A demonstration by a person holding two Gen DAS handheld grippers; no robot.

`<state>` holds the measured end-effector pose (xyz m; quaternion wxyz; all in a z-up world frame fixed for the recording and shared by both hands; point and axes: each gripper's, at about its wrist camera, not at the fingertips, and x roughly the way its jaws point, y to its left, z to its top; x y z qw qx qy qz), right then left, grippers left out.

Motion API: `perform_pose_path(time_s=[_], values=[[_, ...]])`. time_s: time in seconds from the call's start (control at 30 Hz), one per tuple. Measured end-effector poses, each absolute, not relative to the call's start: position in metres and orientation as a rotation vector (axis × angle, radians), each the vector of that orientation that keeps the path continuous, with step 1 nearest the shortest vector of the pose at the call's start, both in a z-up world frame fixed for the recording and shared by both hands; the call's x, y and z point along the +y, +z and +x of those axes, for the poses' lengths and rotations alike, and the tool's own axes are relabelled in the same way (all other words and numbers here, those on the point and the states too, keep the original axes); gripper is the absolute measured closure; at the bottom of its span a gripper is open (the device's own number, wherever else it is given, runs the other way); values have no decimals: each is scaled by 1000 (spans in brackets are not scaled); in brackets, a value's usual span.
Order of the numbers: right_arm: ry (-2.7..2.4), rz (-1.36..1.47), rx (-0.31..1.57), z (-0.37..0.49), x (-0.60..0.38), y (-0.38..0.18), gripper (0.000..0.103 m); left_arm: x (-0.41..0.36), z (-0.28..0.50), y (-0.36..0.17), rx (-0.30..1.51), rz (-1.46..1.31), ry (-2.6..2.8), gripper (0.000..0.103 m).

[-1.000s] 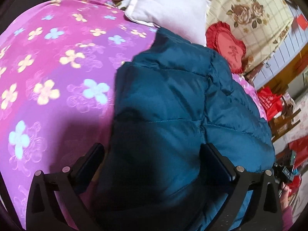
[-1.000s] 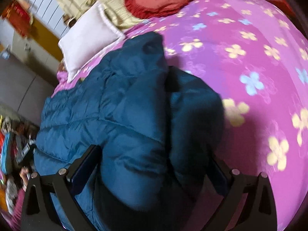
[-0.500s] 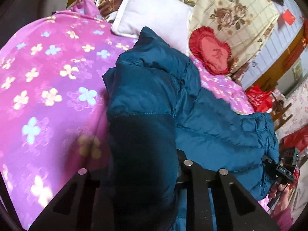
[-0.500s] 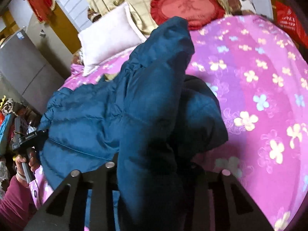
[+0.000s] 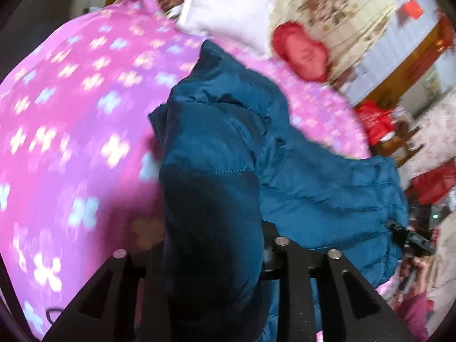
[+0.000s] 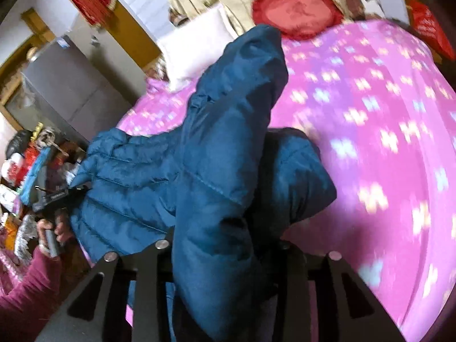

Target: Fold large clothes

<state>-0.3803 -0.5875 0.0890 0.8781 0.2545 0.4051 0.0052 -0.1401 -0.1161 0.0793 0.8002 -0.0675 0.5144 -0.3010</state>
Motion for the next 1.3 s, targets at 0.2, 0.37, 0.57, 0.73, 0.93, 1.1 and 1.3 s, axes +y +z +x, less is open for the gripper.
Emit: perform_pose_path(time_s=[0.2,0.37,0.57,0.73,0.93,1.1,1.3], values=[[-219,463,924,-382,-579,36,24,-123,-151,57,1006,-56,-469,54],[-331,366,922,-397,-559,59,23,-120,-184,86,893,50,-405,54],[-344,267,805,-420,-519,109,18,-113,-219,115,754,104,-355,54],[-265,233,766,-411,-479,128,15,-118,-239,125,684,109,-348,54],[-215,169,790,-390,-424,107,15,-132,-260,114,688,109,-360,54],[-254,150,841,-370,-396,68,14,-142,-273,106,687,102,-354,54],[-284,167,833,-365,-390,45,6,-148,-284,103,671,120,-347,54]])
